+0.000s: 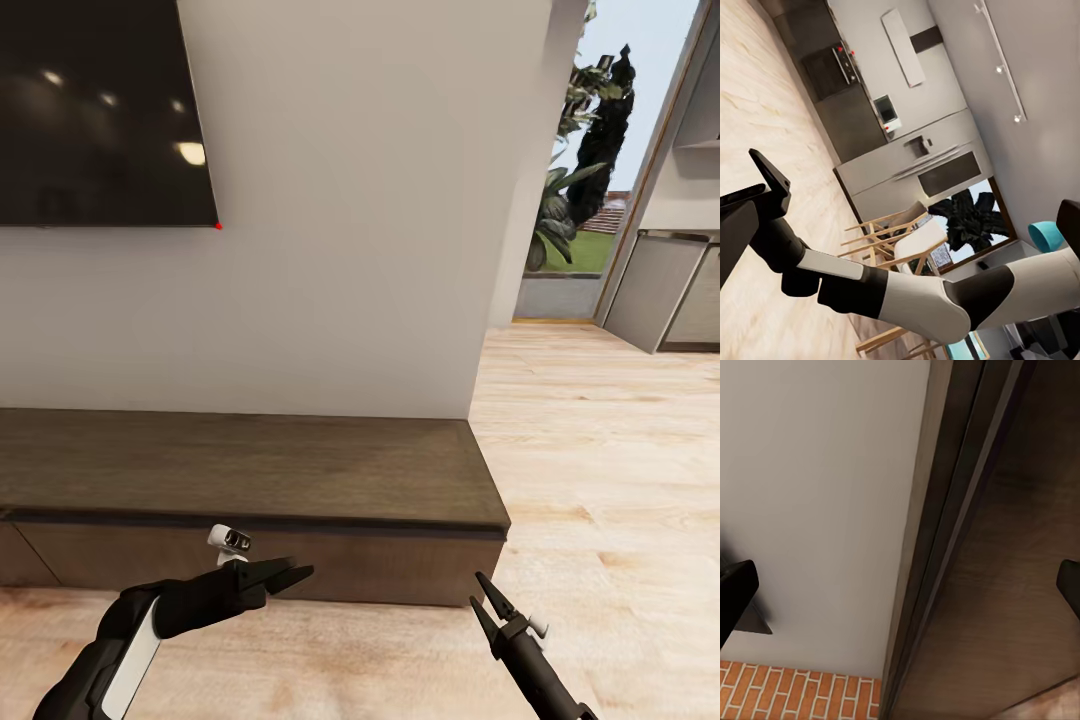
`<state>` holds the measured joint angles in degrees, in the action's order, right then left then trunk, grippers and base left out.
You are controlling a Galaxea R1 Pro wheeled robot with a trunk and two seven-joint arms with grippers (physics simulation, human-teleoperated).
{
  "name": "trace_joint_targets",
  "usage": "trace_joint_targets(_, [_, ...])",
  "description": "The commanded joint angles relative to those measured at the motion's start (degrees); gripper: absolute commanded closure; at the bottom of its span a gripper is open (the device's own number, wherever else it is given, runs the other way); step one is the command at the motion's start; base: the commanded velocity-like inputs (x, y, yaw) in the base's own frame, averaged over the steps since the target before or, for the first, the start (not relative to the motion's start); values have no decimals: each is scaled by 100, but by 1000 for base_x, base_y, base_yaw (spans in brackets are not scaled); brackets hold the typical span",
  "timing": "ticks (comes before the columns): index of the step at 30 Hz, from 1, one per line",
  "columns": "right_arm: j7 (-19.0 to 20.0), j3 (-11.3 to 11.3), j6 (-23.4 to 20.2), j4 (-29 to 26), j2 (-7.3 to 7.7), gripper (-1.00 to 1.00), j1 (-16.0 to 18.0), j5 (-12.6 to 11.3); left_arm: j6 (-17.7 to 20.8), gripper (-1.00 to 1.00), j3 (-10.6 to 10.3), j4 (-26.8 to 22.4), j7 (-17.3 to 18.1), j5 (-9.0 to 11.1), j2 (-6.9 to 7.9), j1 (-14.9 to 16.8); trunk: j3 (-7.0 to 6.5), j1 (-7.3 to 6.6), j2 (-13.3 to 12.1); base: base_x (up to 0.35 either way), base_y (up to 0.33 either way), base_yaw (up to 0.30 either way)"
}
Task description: Place each of the two pumpkins and all three candles from the living room inside a cabinet in the living room (use any cabinet), then make sure every cabinet is closed, and position the cauldron so it is next to a table in the living room.
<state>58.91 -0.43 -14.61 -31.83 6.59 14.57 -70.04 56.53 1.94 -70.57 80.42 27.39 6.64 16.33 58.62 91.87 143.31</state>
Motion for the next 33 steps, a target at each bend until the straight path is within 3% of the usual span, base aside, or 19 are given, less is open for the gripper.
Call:
trace_joint_targets(1, [10,-1,-60,2,0,-100,2,-40,60,-100,-1,-1,9,13,2,2,5,-1,2,0,0,0])
trace_joint_targets(23, [47,-7,-60,2,-6,-100,2,-44,60,-100,-19,-1,-6,5,-26,2,5,-1,2,35,0,0])
trace_joint_targets(33, [-124,-2,-7,1,-22,-100,126,-27,60,-100,-75,-1,-17,3,-28,2,5,-1,2,0,0,0])
